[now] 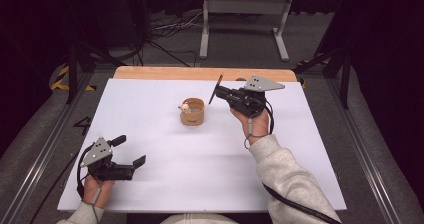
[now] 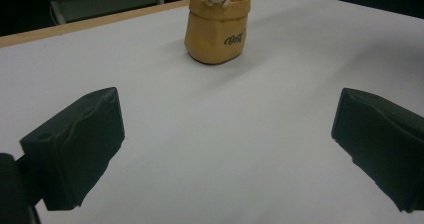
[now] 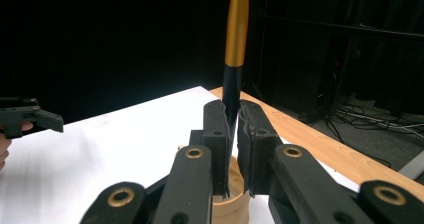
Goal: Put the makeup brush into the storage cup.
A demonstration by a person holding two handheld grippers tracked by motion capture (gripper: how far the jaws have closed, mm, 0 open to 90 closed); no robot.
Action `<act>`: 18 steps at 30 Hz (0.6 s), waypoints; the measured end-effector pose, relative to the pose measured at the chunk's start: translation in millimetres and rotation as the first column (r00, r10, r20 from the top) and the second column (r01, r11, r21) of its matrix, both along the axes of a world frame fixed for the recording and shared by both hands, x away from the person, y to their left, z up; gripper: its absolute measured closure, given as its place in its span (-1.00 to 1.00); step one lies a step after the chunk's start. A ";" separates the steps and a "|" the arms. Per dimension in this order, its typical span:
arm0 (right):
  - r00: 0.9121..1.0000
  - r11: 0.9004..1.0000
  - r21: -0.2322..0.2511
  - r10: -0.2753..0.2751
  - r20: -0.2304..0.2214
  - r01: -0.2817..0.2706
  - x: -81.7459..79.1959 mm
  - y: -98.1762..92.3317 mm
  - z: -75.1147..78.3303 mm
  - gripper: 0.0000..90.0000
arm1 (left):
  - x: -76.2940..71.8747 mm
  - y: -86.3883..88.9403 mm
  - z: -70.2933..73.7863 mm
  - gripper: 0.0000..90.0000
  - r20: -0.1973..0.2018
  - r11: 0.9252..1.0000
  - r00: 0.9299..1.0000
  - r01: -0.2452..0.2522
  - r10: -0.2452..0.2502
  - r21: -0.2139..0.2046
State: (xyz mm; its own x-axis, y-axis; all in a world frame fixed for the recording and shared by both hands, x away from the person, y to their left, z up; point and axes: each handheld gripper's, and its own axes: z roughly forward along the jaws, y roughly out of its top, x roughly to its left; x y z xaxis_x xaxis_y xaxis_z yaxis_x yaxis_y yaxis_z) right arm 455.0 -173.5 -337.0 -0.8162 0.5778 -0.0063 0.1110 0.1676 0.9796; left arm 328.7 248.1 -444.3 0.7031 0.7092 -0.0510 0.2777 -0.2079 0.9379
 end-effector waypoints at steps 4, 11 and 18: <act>1.000 1.000 -0.003 -0.003 0.003 0.003 3.9 4.2 0.5 0.85 | 0.1 0.1 -0.2 -0.97 0.001 1.000 1.000 0.001 -0.001 -0.003; 1.000 1.000 -0.002 -0.009 -0.001 0.009 13.2 10.4 -0.2 0.85 | 0.1 0.5 -0.2 -0.97 0.000 1.000 1.000 0.002 -0.002 -0.007; 1.000 1.000 -0.005 -0.020 -0.003 0.020 22.8 18.4 -1.2 0.85 | 0.2 1.1 -0.4 -0.97 0.002 1.000 1.000 0.006 -0.006 -0.005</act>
